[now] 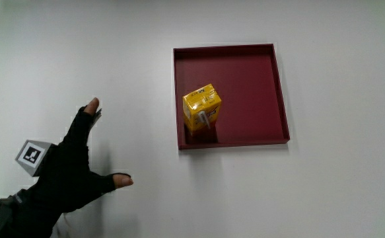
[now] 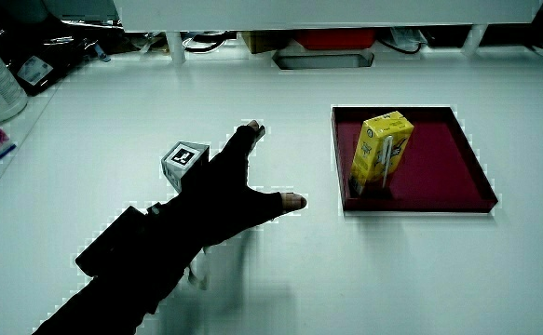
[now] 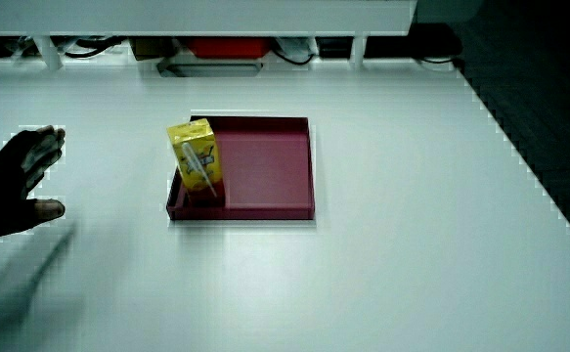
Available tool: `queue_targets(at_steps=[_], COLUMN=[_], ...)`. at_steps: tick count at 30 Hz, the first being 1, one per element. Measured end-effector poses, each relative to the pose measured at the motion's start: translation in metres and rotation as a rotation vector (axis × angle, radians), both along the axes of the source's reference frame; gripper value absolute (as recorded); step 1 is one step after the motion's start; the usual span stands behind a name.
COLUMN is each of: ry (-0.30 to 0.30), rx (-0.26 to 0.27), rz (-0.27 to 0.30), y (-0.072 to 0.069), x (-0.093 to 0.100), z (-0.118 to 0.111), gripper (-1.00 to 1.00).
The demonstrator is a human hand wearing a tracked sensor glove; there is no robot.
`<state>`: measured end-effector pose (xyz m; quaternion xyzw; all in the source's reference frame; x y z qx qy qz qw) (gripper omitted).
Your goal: Pick ice redtea
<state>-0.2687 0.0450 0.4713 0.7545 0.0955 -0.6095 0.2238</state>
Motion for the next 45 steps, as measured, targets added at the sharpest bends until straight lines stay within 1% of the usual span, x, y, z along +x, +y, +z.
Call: queue_targets(at_steps=[3, 4, 5, 7, 8, 9, 10, 11, 12, 13, 15, 16, 17, 18, 19, 20, 21, 22, 23, 24, 27, 28, 29, 31, 33, 34, 37, 38, 39, 40, 41, 42, 44, 45], ry=[0.003, 0.002, 0.005, -0.008, -0.018, -0.041, -0.049, -0.034, -0.053, -0.074, -0.061, -0.069, -0.037, -0.023, -0.014, 0.012, -0.021, -0.023, 0.009, -0.015, 0.004, 0.032, 0.044, 0.018, 0.040, 0.022, 0.046, 0.029, 0.030, 0.021, 0.039, 0.033, 0.035, 0.053], rx=[-0.007, -0.003, -0.028, -0.003, 0.001, 0.006, -0.011, -0.026, -0.026, -0.057, -0.062, -0.063, -0.062, -0.083, -0.073, -0.077, -0.082, -0.099, -0.108, -0.116, -0.114, -0.122, -0.114, -0.112, -0.106, -0.107, -0.093, -0.088, -0.096, -0.093, -0.086, -0.093, -0.090, -0.089], rz=[0.002, 0.013, 0.011, 0.027, 0.032, 0.038, 0.033, 0.031, 0.035, 0.032, 0.030, 0.027, 0.023, 0.018, 0.021, 0.015, 0.015, 0.000, 0.001, -0.002, 0.007, 0.010, 0.009, 0.019, 0.013, 0.019, 0.013, 0.016, 0.012, 0.014, 0.016, 0.015, 0.013, 0.015], y=[-0.003, -0.005, -0.006, -0.009, -0.011, -0.012, -0.014, -0.017, -0.019, -0.020, -0.025, -0.028, -0.030, -0.031, -0.033, -0.035, -0.036, -0.037, -0.039, -0.040, -0.043, -0.044, -0.045, -0.046, -0.047, -0.048, -0.050, -0.051, -0.051, -0.052, -0.053, -0.054, -0.055, -0.056], x=[0.006, 0.009, 0.014, 0.019, 0.021, 0.021, 0.024, 0.029, 0.031, 0.035, 0.044, 0.047, 0.051, 0.055, 0.058, 0.061, 0.061, 0.065, 0.070, 0.072, 0.084, 0.089, 0.094, 0.099, 0.106, 0.108, 0.117, 0.118, 0.121, 0.122, 0.125, 0.127, 0.131, 0.133], z=[0.005, 0.006, 0.005, 0.007, 0.008, 0.015, 0.015, 0.014, 0.018, 0.019, 0.020, 0.023, 0.023, 0.022, 0.024, 0.024, 0.031, 0.031, 0.030, 0.033, 0.033, 0.033, 0.033, 0.036, 0.037, 0.038, 0.039, 0.042, 0.041, 0.044, 0.042, 0.042, 0.043, 0.043], gripper=[0.00, 0.00, 0.00, 0.00, 0.00, 0.00, 0.00, 0.00, 0.00, 0.00, 0.00, 0.00, 0.00, 0.00, 0.00, 0.00, 0.00, 0.00, 0.00, 0.00, 0.00, 0.00, 0.00, 0.00, 0.00, 0.00, 0.00, 0.00, 0.00, 0.00, 0.00, 0.00, 0.00, 0.00])
